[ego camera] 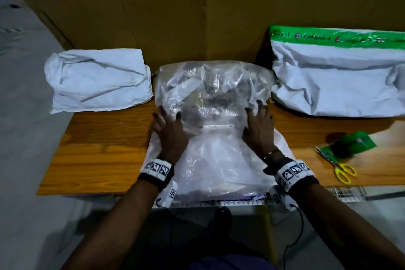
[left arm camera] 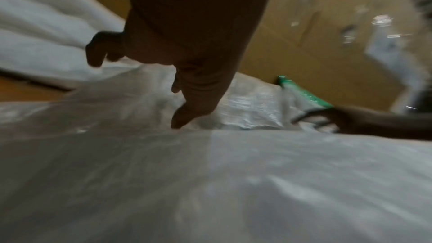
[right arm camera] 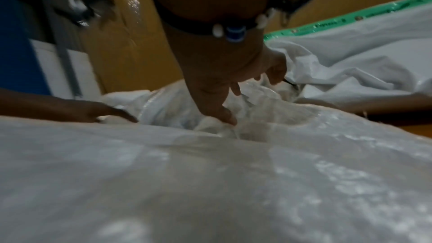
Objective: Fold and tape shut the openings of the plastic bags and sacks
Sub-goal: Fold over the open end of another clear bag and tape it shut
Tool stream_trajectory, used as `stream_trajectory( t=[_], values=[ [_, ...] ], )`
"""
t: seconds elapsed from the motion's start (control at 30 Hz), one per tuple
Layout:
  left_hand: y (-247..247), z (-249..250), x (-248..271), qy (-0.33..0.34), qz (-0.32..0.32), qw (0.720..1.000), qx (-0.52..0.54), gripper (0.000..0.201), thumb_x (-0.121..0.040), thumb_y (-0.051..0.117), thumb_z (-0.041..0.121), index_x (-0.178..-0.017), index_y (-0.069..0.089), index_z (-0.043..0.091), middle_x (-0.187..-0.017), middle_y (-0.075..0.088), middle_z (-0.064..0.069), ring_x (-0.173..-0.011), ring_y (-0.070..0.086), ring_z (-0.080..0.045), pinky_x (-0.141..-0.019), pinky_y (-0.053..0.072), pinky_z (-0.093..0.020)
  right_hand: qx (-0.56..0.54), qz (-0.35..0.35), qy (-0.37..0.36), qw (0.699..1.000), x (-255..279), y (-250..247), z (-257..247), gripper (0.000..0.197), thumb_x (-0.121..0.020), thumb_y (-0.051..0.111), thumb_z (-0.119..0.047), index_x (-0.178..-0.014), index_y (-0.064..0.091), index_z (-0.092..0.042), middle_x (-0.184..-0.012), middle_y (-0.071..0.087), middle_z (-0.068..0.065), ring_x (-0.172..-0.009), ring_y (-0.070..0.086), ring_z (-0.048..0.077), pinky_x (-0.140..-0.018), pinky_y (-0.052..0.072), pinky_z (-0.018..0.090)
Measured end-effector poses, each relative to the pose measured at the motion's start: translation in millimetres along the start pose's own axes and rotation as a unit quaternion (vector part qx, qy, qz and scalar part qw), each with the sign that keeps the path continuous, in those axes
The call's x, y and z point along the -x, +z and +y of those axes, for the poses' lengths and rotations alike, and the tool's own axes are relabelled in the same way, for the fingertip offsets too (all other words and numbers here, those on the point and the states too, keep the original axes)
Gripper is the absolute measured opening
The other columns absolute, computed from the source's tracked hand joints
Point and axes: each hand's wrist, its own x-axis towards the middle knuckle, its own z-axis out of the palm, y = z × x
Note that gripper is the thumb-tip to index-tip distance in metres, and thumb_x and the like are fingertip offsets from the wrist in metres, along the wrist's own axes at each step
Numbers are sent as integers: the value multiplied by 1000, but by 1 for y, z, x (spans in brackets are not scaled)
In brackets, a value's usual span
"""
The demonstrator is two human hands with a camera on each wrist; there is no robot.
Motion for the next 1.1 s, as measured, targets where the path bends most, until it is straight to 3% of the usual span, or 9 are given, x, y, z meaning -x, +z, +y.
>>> stream_trajectory(
  t=[0.07, 0.13, 0.27, 0.5, 0.63, 0.8, 0.87, 1.0, 1.1],
  values=[
    [12, 10, 26, 154, 74, 985, -7, 45, -94, 54, 27, -137, 65, 20, -163, 35, -24, -147, 34, -52, -113, 31, -68, -97, 34, -82, 991, 17, 4, -21, 47, -85, 63, -23, -131, 62, -11, -144, 55, 20, -126, 57, 43, -93, 48, 51],
    [33, 12, 49, 202, 54, 978, 25, 43, -96, 44, 35, -124, 72, 21, -157, 48, -19, -144, 41, -52, -110, 31, -76, -139, -60, -59, 987, 37, 17, -35, 57, -95, 47, -52, -138, 62, -18, -147, 58, 12, -132, 57, 40, -98, 46, 52],
    [79, -21, 84, 95, -37, 992, 78, 74, -94, 35, 78, -160, 32, 44, -175, 8, 4, -161, 1, -37, -110, -22, -75, -50, -182, 41, 981, 89, 59, -16, 77, -93, 33, -83, -162, 22, -51, -175, 4, -13, -160, -4, 43, -114, 3, 80],
    [99, -33, 97, 78, -70, 994, 40, 86, -91, 22, 87, -165, 10, 45, -175, -10, 11, -161, -9, -30, -111, -6, -84, -35, -225, 44, 973, 105, 82, -13, 78, -95, 25, -84, -163, 3, -53, -174, -14, -16, -156, -23, 43, -113, -5, 84],
    [82, -31, 102, 100, -91, 988, 78, 87, -92, 24, 81, -166, 18, 36, -176, -3, 5, -161, -6, -34, -115, -6, -81, -118, -228, 38, 966, 104, 56, -19, 79, -98, 39, -76, -165, 9, -46, -176, -3, -9, -161, -8, 39, -117, 2, 80],
    [53, -22, 166, 300, -98, 941, 124, 92, -92, 44, 76, -167, 16, 30, -176, 1, 3, -162, -5, -27, -119, -2, -74, -229, -178, -110, 951, 161, 7, -15, 82, -96, 58, -71, -164, 23, -43, -175, 10, -15, -163, 2, 17, -125, 5, 69],
    [61, -22, 183, 356, -132, 925, 10, 93, -92, 40, 68, -167, 0, 31, -175, -14, 3, -160, -14, -34, -115, 1, -81, -149, -228, -193, 943, 181, 11, -5, 79, -97, 55, -71, -164, 19, -48, -175, 0, -18, -162, -9, 20, -121, -5, 72],
    [78, -47, 159, 354, -166, 919, -51, 108, -87, 63, 18, -165, -9, 38, -172, -23, 9, -159, -14, -37, -109, 3, -88, -75, -260, -186, 945, 182, 32, 16, 71, -99, 36, -78, -162, 11, -56, -174, -6, -20, -161, -15, 25, -113, -2, 84],
    [70, -59, 134, 367, -182, 911, -51, 116, -88, 72, 21, -163, -13, 42, -170, -28, 11, -159, -14, -38, -108, 2, -88, -55, -271, -169, 946, 162, 38, 7, 74, -95, 29, -84, -161, 11, -57, -175, -4, -17, -162, -13, 27, -110, -1, 87]
  ],
)
